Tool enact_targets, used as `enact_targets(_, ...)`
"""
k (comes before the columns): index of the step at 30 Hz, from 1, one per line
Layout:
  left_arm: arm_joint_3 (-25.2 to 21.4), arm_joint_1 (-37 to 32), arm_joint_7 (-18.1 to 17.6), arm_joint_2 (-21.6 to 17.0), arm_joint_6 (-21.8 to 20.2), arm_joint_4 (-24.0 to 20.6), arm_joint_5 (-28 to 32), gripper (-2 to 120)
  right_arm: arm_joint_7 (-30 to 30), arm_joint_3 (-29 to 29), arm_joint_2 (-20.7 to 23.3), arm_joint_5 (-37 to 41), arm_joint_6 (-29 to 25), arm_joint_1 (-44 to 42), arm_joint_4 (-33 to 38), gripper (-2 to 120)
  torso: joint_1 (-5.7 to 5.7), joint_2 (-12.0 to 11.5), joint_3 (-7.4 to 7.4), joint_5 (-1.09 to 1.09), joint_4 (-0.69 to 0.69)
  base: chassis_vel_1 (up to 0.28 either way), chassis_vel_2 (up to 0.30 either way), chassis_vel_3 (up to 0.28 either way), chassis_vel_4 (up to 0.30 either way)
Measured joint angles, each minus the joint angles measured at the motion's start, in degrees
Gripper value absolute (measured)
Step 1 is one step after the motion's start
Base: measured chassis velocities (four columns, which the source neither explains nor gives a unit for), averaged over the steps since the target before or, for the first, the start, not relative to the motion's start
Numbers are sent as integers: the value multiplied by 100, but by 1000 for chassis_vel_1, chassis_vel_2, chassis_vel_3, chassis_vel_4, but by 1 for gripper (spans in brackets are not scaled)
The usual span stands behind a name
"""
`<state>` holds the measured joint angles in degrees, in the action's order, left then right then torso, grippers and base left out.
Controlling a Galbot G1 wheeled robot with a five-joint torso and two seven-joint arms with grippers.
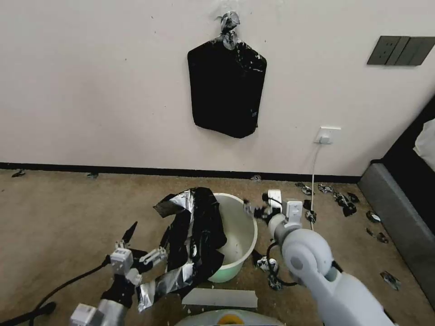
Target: Place a trash bag onto the trash bin.
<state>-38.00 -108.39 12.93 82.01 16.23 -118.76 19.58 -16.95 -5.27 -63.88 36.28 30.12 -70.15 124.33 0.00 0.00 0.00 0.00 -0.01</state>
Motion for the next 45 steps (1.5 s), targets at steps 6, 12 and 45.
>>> enact_targets(6,-93,92,-357,23,-126,-103,-10,100,586,667,51,1037,300,260,353,100,0,0,0,0,1,0,0,0,0)
enact_targets(12,-144,65,-433,75,-175,-146,-18,100,64,1375,-139,1041,903,408,163,100,0,0,0,0,1,0,0,0,0)
enact_targets(45,-9,27,-416,178,-156,-76,-177,100,-547,1852,-282,814,1127,780,-760,52,0,0,0,0,1,0,0,0,0)
